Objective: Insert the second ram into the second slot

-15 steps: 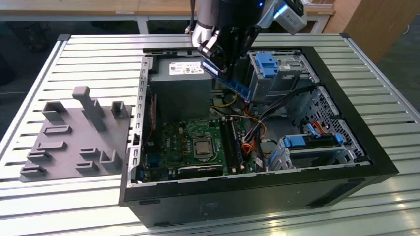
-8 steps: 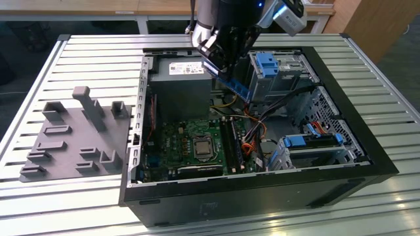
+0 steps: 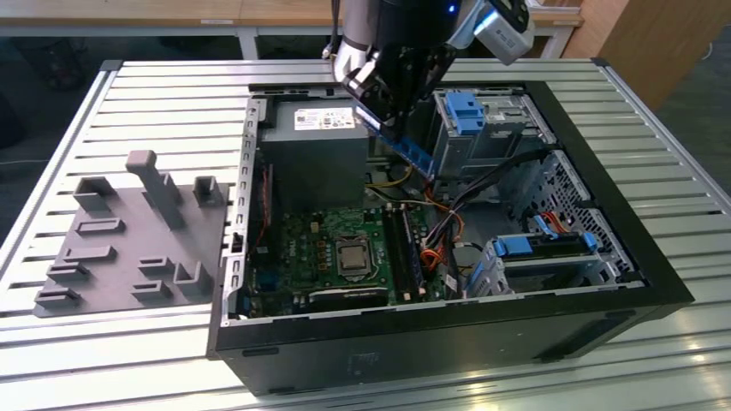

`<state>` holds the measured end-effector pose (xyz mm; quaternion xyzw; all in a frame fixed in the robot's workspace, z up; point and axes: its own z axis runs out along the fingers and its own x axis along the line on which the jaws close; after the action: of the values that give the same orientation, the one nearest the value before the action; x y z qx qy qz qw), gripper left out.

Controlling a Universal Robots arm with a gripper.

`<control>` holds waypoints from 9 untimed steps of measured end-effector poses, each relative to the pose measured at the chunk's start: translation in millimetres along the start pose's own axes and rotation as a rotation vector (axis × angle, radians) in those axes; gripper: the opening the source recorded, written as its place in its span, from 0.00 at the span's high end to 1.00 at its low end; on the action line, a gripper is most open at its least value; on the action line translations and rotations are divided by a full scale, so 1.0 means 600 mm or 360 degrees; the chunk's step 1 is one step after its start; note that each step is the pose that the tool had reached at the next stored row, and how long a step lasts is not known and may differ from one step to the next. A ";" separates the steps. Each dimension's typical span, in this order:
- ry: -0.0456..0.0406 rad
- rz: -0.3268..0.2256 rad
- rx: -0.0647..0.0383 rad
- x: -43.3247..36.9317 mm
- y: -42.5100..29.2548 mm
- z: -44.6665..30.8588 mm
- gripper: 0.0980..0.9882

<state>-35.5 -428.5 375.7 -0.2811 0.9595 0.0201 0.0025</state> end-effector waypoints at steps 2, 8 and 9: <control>0.0000 0.0014 0.0000 0.000 0.000 0.000 0.96; -0.0002 0.0057 0.0001 0.000 0.000 0.000 0.96; -0.0002 0.0065 0.0001 0.000 0.000 0.000 0.96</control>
<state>-35.5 -428.5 375.6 -0.2614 0.9650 0.0200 0.0029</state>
